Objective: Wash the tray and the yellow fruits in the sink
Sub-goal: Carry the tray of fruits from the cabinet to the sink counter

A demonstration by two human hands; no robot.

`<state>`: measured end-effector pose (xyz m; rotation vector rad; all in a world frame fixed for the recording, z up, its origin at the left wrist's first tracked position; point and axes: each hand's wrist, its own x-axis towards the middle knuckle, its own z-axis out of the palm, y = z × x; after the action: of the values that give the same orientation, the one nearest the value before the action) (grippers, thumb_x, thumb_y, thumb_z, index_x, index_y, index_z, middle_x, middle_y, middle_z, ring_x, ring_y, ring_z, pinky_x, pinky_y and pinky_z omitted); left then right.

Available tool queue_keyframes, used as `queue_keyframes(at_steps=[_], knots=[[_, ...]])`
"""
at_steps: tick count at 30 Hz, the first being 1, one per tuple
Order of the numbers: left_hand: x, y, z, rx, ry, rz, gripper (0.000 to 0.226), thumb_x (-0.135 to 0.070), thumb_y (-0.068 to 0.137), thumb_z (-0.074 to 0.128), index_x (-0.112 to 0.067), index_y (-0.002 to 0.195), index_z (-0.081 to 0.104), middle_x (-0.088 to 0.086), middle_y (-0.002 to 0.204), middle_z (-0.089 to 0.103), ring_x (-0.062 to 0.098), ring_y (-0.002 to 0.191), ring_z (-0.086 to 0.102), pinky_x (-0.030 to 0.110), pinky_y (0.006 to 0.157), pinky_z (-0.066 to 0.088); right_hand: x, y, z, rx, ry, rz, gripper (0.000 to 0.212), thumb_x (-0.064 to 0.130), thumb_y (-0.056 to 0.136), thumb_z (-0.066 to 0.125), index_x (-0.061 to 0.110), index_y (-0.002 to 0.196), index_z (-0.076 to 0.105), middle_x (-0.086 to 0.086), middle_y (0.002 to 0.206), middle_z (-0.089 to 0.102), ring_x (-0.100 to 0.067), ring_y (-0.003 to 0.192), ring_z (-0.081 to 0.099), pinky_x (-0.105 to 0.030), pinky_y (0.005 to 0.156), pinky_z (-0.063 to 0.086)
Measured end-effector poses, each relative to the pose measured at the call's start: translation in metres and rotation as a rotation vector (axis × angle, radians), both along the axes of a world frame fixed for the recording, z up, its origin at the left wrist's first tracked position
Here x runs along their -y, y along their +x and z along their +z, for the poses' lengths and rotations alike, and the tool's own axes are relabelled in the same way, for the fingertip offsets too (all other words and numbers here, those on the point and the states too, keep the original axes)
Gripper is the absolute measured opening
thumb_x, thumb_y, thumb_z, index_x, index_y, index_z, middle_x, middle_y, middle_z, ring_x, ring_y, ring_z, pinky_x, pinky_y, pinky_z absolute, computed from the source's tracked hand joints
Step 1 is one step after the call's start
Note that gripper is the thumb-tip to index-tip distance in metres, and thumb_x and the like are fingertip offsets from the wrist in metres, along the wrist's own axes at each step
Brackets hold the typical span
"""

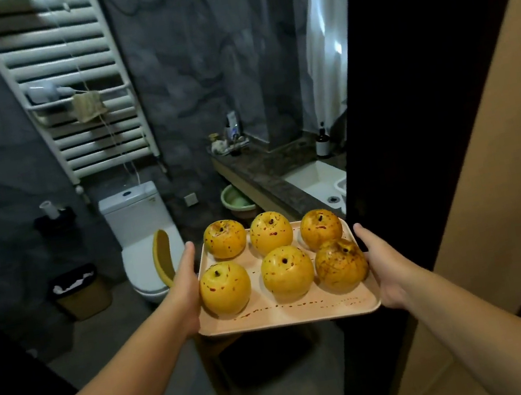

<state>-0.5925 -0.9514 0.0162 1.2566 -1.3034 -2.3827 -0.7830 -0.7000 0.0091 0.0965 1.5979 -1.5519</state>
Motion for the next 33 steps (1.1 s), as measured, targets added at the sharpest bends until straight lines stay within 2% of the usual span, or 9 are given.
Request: queue_keyframes(at_steps=[4, 7, 10, 14, 17, 21, 26, 29, 33], knots=[[0.021, -0.019, -0.001, -0.027, -0.013, 0.076, 0.084, -0.09, 0.087, 0.033, -0.024, 0.093, 0.085, 0.025, 0.11, 0.076, 0.044, 0.091, 0.076, 0.052, 0.062, 0.063, 0.037, -0.041, 0.004, 0.013, 0.007, 0.055, 0.08, 0.085, 0.088, 0.036, 0.021, 0.116, 0.077, -0.023, 0.107, 0.075, -0.045, 0.093, 0.074, -0.061, 0.083, 0.059], [0.03, -0.03, -0.003, -0.041, -0.046, 0.102, 0.081, -0.088, 0.089, 0.031, -0.028, 0.102, 0.084, 0.022, 0.114, 0.076, 0.042, 0.098, 0.076, 0.051, 0.072, 0.063, 0.056, -0.062, 0.003, 0.035, 0.002, 0.105, 0.081, 0.084, 0.089, 0.035, 0.02, 0.118, 0.076, -0.023, 0.109, 0.075, -0.044, 0.092, 0.074, -0.058, 0.076, 0.061], [0.037, -0.04, -0.004, -0.026, -0.054, 0.138, 0.08, -0.087, 0.09, 0.03, -0.03, 0.091, 0.086, 0.02, 0.107, 0.078, 0.037, 0.087, 0.078, 0.046, 0.061, 0.063, 0.068, -0.076, 0.0, 0.035, -0.003, 0.124, 0.078, 0.082, 0.091, 0.035, 0.022, 0.122, 0.074, -0.023, 0.112, 0.074, -0.045, 0.101, 0.072, -0.062, 0.09, 0.056], [0.046, -0.054, -0.005, 0.021, -0.089, 0.18, 0.084, -0.087, 0.09, 0.031, -0.025, 0.108, 0.083, 0.022, 0.112, 0.076, 0.04, 0.093, 0.077, 0.05, 0.08, 0.058, 0.08, -0.093, -0.004, 0.048, -0.022, 0.144, 0.077, 0.08, 0.093, 0.031, 0.024, 0.124, 0.074, -0.022, 0.115, 0.073, -0.045, 0.106, 0.07, -0.063, 0.099, 0.051], [0.05, -0.062, -0.004, 0.046, -0.098, 0.187, 0.086, -0.088, 0.089, 0.031, -0.021, 0.119, 0.077, 0.024, 0.113, 0.075, 0.041, 0.093, 0.076, 0.049, 0.077, 0.058, 0.09, -0.101, -0.01, 0.058, -0.013, 0.136, 0.074, 0.08, 0.093, 0.032, 0.028, 0.124, 0.073, -0.02, 0.113, 0.074, -0.045, 0.106, 0.07, -0.064, 0.096, 0.052], [0.057, -0.068, 0.0, 0.058, -0.094, 0.182, 0.088, -0.089, 0.088, 0.032, -0.019, 0.121, 0.075, 0.025, 0.112, 0.075, 0.042, 0.092, 0.076, 0.046, 0.07, 0.061, 0.102, -0.107, -0.018, 0.061, -0.022, 0.129, 0.073, 0.081, 0.091, 0.034, 0.028, 0.121, 0.074, -0.02, 0.109, 0.075, -0.045, 0.102, 0.072, -0.065, 0.094, 0.053], [0.068, -0.071, -0.003, 0.095, -0.125, 0.203, 0.093, -0.091, 0.086, 0.032, -0.018, 0.125, 0.075, 0.026, 0.116, 0.074, 0.047, 0.113, 0.068, 0.056, 0.094, 0.054, 0.11, -0.113, -0.028, 0.094, -0.048, 0.148, 0.076, 0.083, 0.089, 0.034, 0.028, 0.12, 0.075, -0.021, 0.114, 0.074, -0.047, 0.104, 0.071, -0.068, 0.096, 0.05], [0.074, -0.073, -0.009, 0.097, -0.139, 0.212, 0.09, -0.089, 0.088, 0.032, -0.02, 0.128, 0.074, 0.025, 0.119, 0.073, 0.047, 0.117, 0.066, 0.06, 0.107, 0.047, 0.114, -0.116, -0.033, 0.119, -0.06, 0.147, 0.078, 0.084, 0.089, 0.034, 0.026, 0.116, 0.078, -0.022, 0.114, 0.074, -0.047, 0.102, 0.071, -0.069, 0.096, 0.05], [0.085, -0.079, -0.016, 0.095, -0.167, 0.206, 0.088, -0.089, 0.088, 0.032, -0.023, 0.126, 0.075, 0.022, 0.118, 0.074, 0.045, 0.115, 0.068, 0.061, 0.107, 0.048, 0.124, -0.12, -0.037, 0.136, -0.066, 0.143, 0.08, 0.085, 0.087, 0.034, 0.025, 0.116, 0.078, -0.022, 0.117, 0.073, -0.048, 0.104, 0.07, -0.068, 0.097, 0.049]])
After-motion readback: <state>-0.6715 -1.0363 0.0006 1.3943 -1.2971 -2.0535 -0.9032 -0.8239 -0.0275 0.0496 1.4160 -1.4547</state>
